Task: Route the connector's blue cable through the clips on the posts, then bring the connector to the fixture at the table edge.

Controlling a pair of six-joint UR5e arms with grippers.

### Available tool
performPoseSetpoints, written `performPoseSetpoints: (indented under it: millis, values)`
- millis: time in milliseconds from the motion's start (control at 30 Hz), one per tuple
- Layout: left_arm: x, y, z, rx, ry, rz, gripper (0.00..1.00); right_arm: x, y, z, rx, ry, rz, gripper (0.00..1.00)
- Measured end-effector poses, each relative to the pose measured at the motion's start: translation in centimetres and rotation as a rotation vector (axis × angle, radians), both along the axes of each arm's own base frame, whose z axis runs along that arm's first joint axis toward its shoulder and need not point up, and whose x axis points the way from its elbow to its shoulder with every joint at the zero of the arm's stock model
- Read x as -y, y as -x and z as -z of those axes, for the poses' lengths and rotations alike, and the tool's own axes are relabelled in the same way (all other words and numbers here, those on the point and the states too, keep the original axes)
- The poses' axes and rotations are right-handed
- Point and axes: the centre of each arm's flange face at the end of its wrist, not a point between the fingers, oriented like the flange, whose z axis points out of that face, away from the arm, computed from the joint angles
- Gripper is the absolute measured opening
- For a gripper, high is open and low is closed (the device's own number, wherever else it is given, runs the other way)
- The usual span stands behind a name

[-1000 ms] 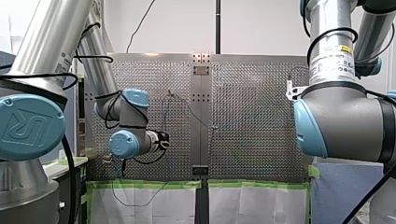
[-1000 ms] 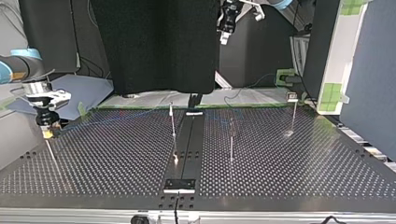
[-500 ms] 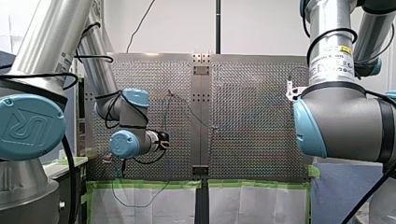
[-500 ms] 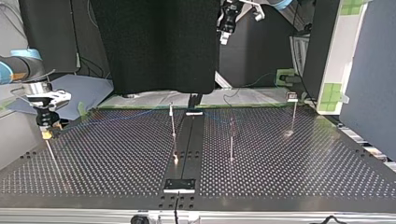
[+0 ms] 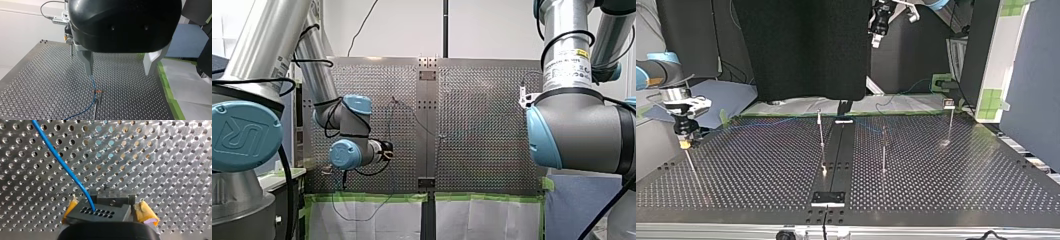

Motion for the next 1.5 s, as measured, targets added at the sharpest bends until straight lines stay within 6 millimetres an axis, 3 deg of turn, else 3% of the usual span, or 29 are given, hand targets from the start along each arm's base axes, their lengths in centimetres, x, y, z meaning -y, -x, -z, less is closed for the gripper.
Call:
performPoseSetpoints:
  millis: [1500]
  values:
    - [0.9, -1.1, -0.6, 0.016, 0.011, 0.0, 1.0, 0.0, 0.0, 0.0, 0.0, 0.0, 0.0, 1.0]
